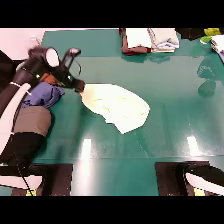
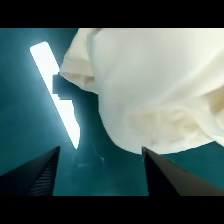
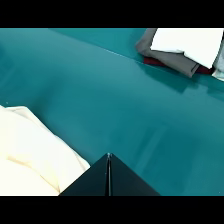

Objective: Fold the shirts.

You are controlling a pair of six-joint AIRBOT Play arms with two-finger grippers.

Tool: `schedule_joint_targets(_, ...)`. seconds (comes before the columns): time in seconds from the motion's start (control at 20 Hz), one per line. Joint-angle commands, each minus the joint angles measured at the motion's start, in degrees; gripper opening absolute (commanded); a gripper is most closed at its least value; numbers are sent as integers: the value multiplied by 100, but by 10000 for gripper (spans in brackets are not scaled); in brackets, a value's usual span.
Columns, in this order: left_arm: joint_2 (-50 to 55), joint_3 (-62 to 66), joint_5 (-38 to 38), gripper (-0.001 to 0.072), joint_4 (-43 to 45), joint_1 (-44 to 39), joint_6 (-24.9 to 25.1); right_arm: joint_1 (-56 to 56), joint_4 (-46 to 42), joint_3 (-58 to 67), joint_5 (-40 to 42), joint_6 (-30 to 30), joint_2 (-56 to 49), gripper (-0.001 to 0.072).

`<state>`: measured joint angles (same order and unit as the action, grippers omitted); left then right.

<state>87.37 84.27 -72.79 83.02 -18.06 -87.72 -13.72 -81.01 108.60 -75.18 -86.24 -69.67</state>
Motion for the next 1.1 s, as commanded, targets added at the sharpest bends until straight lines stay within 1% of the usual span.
schedule_joint_targets(0.0, 326, -767, 658, 612, -527, 133, -39, -2, 35, -2, -221, -125, -201, 17)
schedule_joint_targets(0.15, 542, -769, 894, 611, -846, 133, -39, -2, 28, -4, -660, -229, -474, 17)
schedule_joint_targets(0.2, 535, -765, 1029, 547, -861, 133, -39, -2, 26, -20, -831, -229, -568, 17)
schedule_joint_targets(0.25, 520, -732, 1071, 276, -846, 136, -26, 0, 26, -173, -942, -254, -621, 17)
schedule_joint_targets(0.3, 505, -680, 1064, 27, -817, 153, 72, 0, 26, -472, -957, -334, -621, 17)
schedule_joint_targets(0.45, 496, -376, 824, 28, -494, 151, 144, 0, -13, -1899, -778, -586, -492, 17)
schedule_joint_targets(0.55, 498, -271, 745, 28, -463, 151, 243, -2, -4, -2907, -577, -752, -463, 21)
schedule_joint_targets(0.6, 498, -269, 745, 29, -463, 151, 251, -2, 24, -3327, -535, -868, -496, 162)
schedule_joint_targets(0.65, 498, -269, 741, 29, -463, 151, 249, -2, 46, -3698, -538, -1040, -570, 519)
schedule_joint_targets(0.7, 498, -269, 745, 29, -466, 151, 249, -24, 48, -3978, -498, -1189, -669, 573)
schedule_joint_targets(0.75, 498, -269, 743, 29, -466, 151, 249, -70, 48, -4197, -337, -1261, -737, 571)
schedule_joint_targets(0.8, 498, -269, 743, 29, -466, 151, 249, -144, 50, -4371, -122, -1268, -782, 546)
schedule_joint_targets(0.85, 498, -269, 743, 28, -468, 151, 249, -243, 50, -4507, 96, -1270, -824, 499)
schedule_joint_targets(0.9, 498, -269, 743, 29, -468, 151, 249, -319, 50, -4607, 295, -1272, -863, 433)
schedule_joint_targets(1.05, 498, -269, 765, 29, -466, 151, 249, -382, 428, -4787, 778, -1272, -1040, 429)
